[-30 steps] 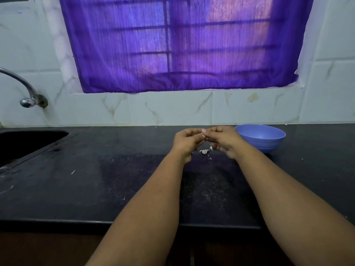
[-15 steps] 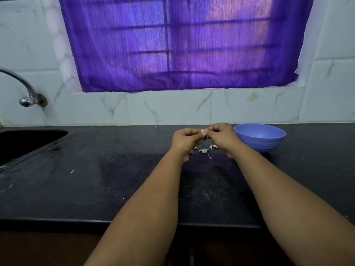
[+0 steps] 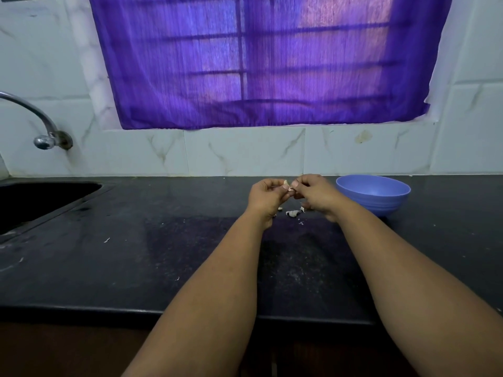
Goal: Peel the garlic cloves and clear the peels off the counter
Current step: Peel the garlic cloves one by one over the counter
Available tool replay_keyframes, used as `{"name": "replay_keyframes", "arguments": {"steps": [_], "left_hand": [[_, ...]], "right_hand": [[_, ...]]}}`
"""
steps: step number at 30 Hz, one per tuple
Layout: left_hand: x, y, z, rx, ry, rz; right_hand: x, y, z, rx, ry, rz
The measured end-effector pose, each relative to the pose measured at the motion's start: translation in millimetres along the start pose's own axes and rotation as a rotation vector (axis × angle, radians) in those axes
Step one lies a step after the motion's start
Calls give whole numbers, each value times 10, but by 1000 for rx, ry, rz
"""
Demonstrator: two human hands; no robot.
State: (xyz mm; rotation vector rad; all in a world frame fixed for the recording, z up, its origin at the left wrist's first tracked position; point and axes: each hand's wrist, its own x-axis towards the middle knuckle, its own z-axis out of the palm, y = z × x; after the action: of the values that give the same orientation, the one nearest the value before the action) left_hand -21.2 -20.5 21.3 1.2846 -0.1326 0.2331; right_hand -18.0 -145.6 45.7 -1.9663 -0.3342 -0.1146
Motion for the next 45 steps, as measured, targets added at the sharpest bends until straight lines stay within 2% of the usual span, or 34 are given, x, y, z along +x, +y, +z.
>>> {"name": "replay_keyframes", "arguments": {"steps": [5, 9, 13, 18, 21, 26, 28, 38, 45], "left_hand": [[54, 63, -77, -16, 132, 0], [23, 79, -60, -17, 60, -9], [4, 53, -23, 1, 18, -21], [-5, 73, -24, -1, 12, -30], [-5, 72, -22, 15, 3, -31], [-8, 49, -36, 48, 11, -27], [-9, 46, -34, 49, 10, -21], [-5, 42, -11, 34, -35, 39], [1, 55, -4, 11, -11, -23]], "right_hand": [[6, 28, -85, -111, -17, -14], [-16, 59, -226, -505, 1, -78], [-74, 48, -270, -623, -85, -13], [-53, 31, -266, -630, -46, 22], [-47, 43, -254, -495, -1, 33], [-41, 11, -230, -266, 223, -153], [-21, 18, -174, -188, 202, -165], [40, 79, -94, -93, 156, -193], [48, 77, -91, -156, 137, -285]]}}
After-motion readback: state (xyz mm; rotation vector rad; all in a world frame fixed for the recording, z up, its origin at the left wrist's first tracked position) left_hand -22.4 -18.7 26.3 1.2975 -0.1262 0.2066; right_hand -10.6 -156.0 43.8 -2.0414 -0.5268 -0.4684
